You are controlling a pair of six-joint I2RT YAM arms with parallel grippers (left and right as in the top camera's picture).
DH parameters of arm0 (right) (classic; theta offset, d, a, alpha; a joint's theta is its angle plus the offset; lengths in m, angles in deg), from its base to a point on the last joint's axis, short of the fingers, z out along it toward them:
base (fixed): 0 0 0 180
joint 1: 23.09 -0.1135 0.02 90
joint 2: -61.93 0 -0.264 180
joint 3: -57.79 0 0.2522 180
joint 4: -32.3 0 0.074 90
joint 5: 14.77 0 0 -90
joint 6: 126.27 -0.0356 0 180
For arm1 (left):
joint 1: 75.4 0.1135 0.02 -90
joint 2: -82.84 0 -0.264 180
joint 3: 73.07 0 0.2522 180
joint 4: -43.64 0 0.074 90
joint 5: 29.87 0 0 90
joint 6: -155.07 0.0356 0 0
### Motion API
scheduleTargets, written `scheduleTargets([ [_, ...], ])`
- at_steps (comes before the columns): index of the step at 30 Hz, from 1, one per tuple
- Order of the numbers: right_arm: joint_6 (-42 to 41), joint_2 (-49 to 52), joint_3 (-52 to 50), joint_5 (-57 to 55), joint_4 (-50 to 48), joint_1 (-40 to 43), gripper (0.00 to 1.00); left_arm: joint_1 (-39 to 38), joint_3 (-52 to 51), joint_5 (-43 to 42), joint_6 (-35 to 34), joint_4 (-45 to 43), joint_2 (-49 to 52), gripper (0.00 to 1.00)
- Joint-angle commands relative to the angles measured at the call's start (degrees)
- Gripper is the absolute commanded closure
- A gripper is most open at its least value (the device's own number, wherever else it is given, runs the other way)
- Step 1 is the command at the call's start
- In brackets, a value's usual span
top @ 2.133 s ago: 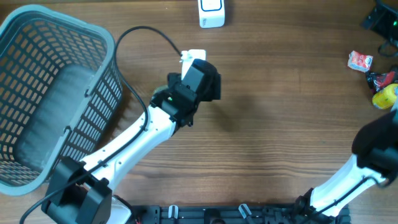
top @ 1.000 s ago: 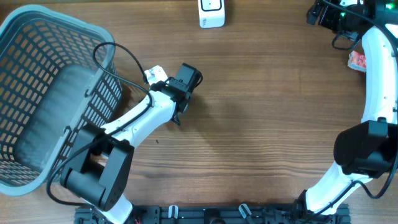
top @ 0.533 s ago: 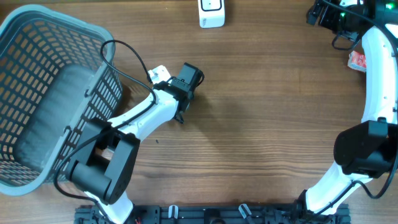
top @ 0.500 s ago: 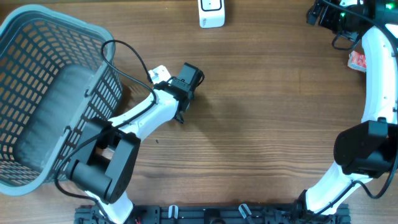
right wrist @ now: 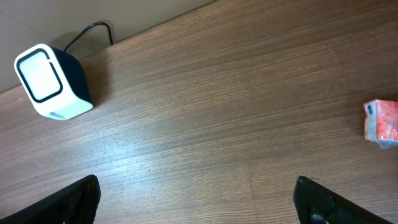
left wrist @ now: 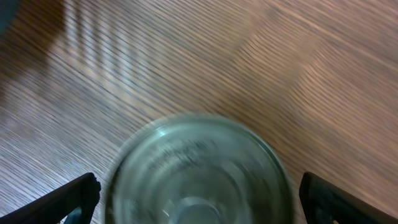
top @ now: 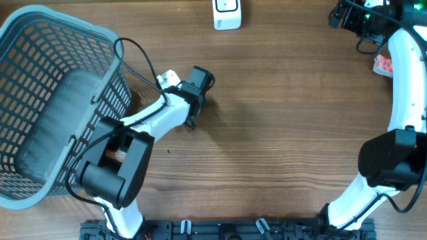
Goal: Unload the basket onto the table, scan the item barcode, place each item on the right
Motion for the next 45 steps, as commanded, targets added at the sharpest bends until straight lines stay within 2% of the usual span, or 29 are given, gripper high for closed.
scheduleTargets([
  [1, -0.7, 0.1, 0.3, 0.3, 0.5, 0.0, 0.0, 2.8, -1.0, -0.6, -1.0, -0.7, 1.1, 0.0],
  [13, -0.7, 0.1, 0.3, 0.3, 0.9, 0.0, 0.0, 3.7, -3.0, -9.1, -0.9, -2.2, 2.3, 0.01],
  [19, -0.7, 0.1, 0.3, 0.3, 1.0, 0.0, 0.0, 2.1, -3.0, -10.4, -0.9, -2.3, 2.3, 0.29],
  [21, -0.7, 0.1, 0.3, 0.3, 1.0, 0.0, 0.0, 1.7, -3.0, -10.4, -0.9, -2.2, 2.3, 0.32],
  [31, -0.5, 0.1, 0.3, -1.1, 0.9, 0.0, 0.0, -0.9, -2.8, -14.6, -0.7, -2.4, 1.4, 0.32],
  [37, -0.5, 0.1, 0.3, -3.7, 1.0, 0.0, 0.0, -4.5, -2.8, -20.9, 6.0, -7.3, 1.2, 0.32],
  [45, -0.5, 0.1, 0.3, -3.7, 1.2, 0.0, 0.0, -8.6, -2.8, -21.1, 16.3, -14.8, 1.2, 0.3],
])
